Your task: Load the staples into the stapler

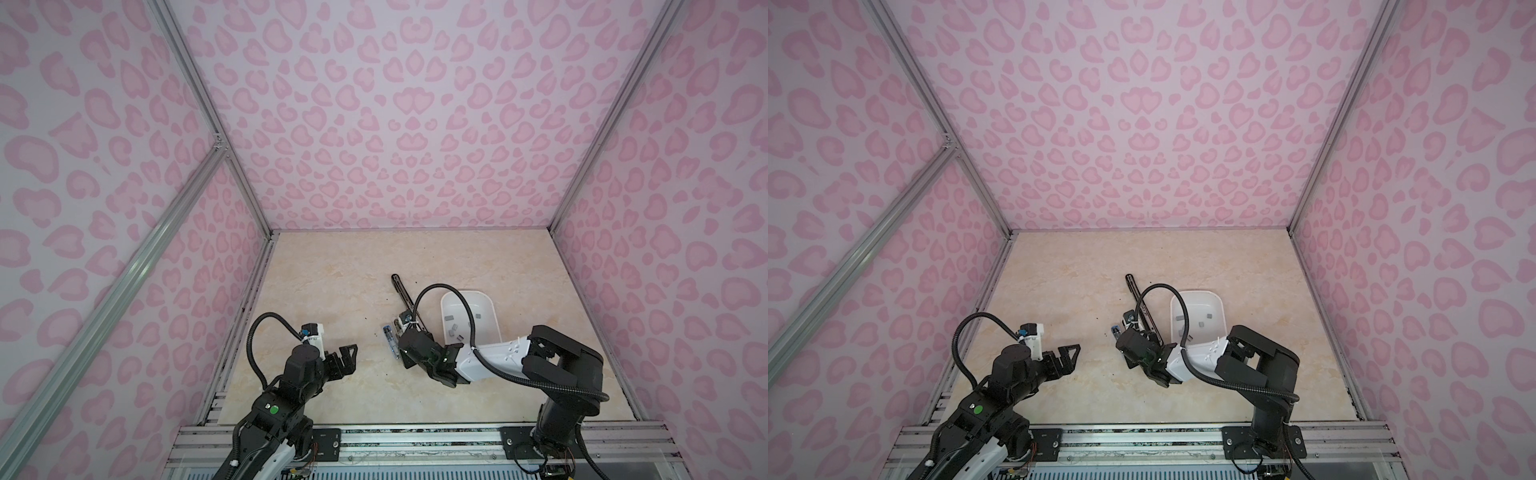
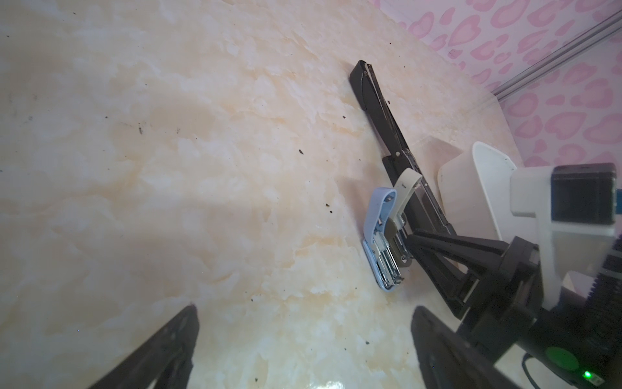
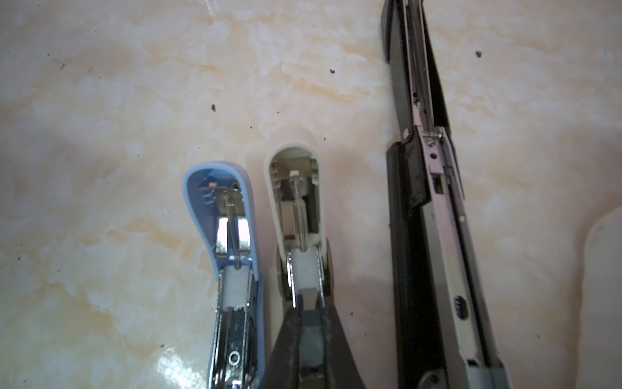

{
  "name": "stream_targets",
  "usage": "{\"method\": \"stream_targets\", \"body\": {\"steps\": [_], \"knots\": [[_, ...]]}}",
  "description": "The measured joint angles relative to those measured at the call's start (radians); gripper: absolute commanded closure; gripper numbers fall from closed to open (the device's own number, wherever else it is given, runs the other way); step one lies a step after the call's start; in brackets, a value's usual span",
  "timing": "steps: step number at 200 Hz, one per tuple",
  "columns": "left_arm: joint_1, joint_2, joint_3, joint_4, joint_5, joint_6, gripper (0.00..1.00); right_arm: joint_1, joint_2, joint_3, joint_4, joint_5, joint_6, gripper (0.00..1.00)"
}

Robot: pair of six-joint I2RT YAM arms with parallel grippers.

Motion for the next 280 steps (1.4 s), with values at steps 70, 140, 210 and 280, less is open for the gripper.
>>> {"method": "stream_targets", "body": {"steps": [70, 140, 210, 280], "knots": [[0.000, -0.005, 0.000, 0.000, 0.000, 0.000, 0.01, 0.008, -0.008, -0.008, -0.004, 0.001, 0.016, 0.80], [0.000, -0.005, 0.000, 0.000, 0.000, 0.000, 0.01, 0.011, -0.041, -0.009, -0.011, 0.005, 0.017, 0.71], [0.000, -0.006, -0.001, 0.000, 0.000, 0.000, 0.01, 0.011, -0.053, -0.011, -0.016, 0.030, 0.007, 0.79], [0.000, -0.006, -0.001, 0.000, 0.000, 0.000, 0.00, 0.010, -0.013, -0.011, -0.016, 0.034, 0.016, 0.81]]}}
